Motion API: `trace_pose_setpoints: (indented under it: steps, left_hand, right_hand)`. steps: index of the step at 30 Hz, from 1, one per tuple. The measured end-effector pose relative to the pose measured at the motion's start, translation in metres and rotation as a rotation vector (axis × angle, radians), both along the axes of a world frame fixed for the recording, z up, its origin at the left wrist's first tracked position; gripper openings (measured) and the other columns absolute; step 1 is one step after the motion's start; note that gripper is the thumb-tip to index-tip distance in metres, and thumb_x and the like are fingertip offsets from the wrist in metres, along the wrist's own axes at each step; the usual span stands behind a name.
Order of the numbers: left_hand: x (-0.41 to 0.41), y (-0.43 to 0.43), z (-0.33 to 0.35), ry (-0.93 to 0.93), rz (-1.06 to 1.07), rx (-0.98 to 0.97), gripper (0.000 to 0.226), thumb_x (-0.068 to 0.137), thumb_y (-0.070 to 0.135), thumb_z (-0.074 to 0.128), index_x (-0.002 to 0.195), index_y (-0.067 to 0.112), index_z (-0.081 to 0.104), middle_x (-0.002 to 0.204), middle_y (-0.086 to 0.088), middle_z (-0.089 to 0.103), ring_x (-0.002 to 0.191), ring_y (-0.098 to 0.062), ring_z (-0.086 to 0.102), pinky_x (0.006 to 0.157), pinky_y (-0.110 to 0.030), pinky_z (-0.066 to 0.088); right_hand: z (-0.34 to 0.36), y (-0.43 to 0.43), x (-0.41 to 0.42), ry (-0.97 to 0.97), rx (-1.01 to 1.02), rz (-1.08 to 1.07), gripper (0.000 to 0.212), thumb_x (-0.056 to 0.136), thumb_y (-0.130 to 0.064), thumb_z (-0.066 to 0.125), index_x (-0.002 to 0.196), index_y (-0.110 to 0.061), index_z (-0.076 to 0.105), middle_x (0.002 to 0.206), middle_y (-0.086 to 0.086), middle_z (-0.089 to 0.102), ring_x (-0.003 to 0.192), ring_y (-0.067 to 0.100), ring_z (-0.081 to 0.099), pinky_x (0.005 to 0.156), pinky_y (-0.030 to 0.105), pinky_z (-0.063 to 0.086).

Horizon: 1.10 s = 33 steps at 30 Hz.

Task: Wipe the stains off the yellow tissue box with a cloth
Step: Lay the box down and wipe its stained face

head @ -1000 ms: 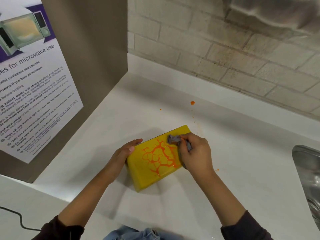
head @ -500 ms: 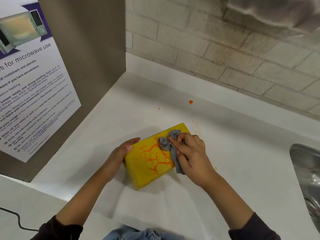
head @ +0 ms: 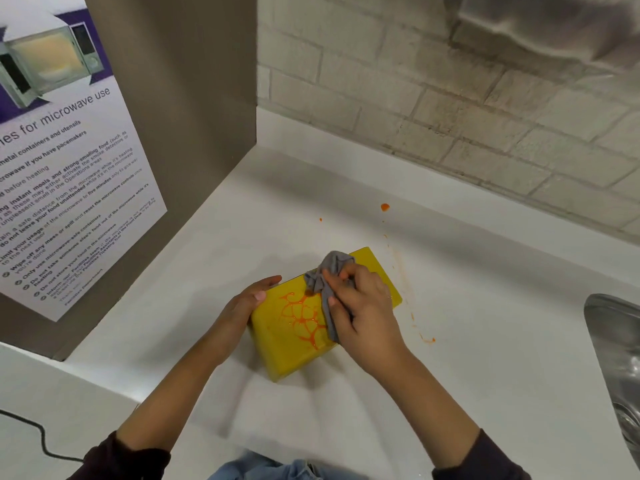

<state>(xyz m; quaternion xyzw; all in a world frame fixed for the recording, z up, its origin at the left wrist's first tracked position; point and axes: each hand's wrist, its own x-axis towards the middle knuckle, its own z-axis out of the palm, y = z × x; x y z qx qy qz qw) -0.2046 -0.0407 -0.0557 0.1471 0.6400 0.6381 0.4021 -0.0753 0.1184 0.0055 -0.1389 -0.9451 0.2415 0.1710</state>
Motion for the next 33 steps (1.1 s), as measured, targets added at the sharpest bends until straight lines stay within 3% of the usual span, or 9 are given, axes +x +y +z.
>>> trace_pose_setpoints:
  steps: [4,9,13,18,21,24,26,29,33]
  left_hand:
    - [-0.001,0.0,0.002,-0.009,-0.006,0.003,0.06,0.068,0.053,0.044,0.123,0.03,0.052,0.134,-0.01,0.053,0.122,-0.03,0.051,0.105,-0.055,0.038]
    - [0.0,-0.001,0.0,-0.006,-0.016,0.009,0.068,0.063,0.06,0.043,0.123,0.031,0.052,0.134,-0.009,0.053,0.122,-0.028,0.051,0.105,-0.053,0.038]
    - [0.0,-0.001,-0.002,0.001,-0.007,0.013,0.064,0.065,0.06,0.043,0.121,0.032,0.054,0.133,-0.007,0.054,0.121,-0.026,0.052,0.105,-0.052,0.039]
    - [-0.001,0.0,-0.001,-0.002,0.001,0.004,0.067,0.063,0.061,0.043,0.123,0.032,0.052,0.134,-0.009,0.053,0.121,-0.029,0.052,0.105,-0.054,0.039]
    - [-0.002,0.0,-0.002,-0.002,-0.002,-0.003,0.064,0.065,0.059,0.044,0.123,0.032,0.051,0.135,-0.009,0.052,0.121,-0.029,0.051,0.105,-0.053,0.039]
    - [-0.001,0.001,-0.003,-0.004,0.006,-0.002,0.049,0.076,0.047,0.038,0.121,0.032,0.052,0.135,-0.01,0.052,0.122,-0.03,0.051,0.105,-0.053,0.039]
    - [0.0,0.002,-0.004,0.0,0.015,0.0,0.052,0.077,0.043,0.034,0.124,0.027,0.051,0.135,-0.011,0.052,0.123,-0.03,0.05,0.106,-0.053,0.038]
    - [0.003,0.003,-0.003,0.015,0.029,-0.006,0.057,0.078,0.042,0.034,0.128,0.021,0.048,0.136,-0.013,0.051,0.124,-0.03,0.048,0.108,-0.052,0.036]
    - [0.003,0.004,-0.002,0.005,0.043,-0.014,0.06,0.076,0.042,0.035,0.13,0.018,0.047,0.136,-0.014,0.051,0.124,-0.031,0.049,0.108,-0.053,0.035]
  right_hand:
    - [0.0,0.016,0.008,0.074,0.03,-0.031,0.034,0.086,-0.019,0.048,0.11,-0.012,0.07,0.105,0.014,0.06,0.099,0.028,0.053,0.088,0.027,0.031]
    - [-0.001,0.005,-0.009,0.141,-0.044,-0.124,0.03,0.083,0.006,0.055,0.11,0.0,0.067,0.115,0.021,0.064,0.109,0.032,0.058,0.103,0.028,0.034]
    - [0.0,-0.009,-0.015,0.045,-0.035,-0.006,0.037,0.085,0.0,0.049,0.12,-0.001,0.061,0.126,0.022,0.059,0.125,0.032,0.05,0.113,0.046,0.009]
    - [0.002,-0.005,-0.001,0.028,0.002,0.16,0.036,0.085,-0.001,0.05,0.118,-0.003,0.062,0.126,0.017,0.061,0.126,0.019,0.042,0.112,0.048,0.006]
    - [0.001,-0.002,0.004,0.065,-0.069,0.043,0.036,0.088,0.001,0.047,0.121,-0.004,0.061,0.128,0.015,0.059,0.129,0.015,0.04,0.116,0.039,0.005]
    - [0.0,-0.014,-0.007,0.092,-0.137,-0.111,0.035,0.09,0.003,0.046,0.121,-0.001,0.059,0.129,0.018,0.058,0.132,0.022,0.04,0.116,0.034,-0.002]
    - [0.002,-0.024,-0.015,0.076,-0.151,-0.125,0.036,0.09,-0.005,0.043,0.122,0.001,0.058,0.129,0.019,0.057,0.133,0.028,0.04,0.115,0.037,0.0]
    - [0.004,-0.032,-0.016,0.035,-0.105,0.03,0.039,0.087,-0.006,0.043,0.123,0.0,0.058,0.132,0.019,0.055,0.132,0.029,0.042,0.116,0.039,0.005]
    - [0.004,-0.015,-0.002,0.035,-0.088,0.231,0.036,0.086,0.002,0.049,0.119,-0.004,0.061,0.129,0.015,0.059,0.129,0.016,0.042,0.117,0.029,0.008]
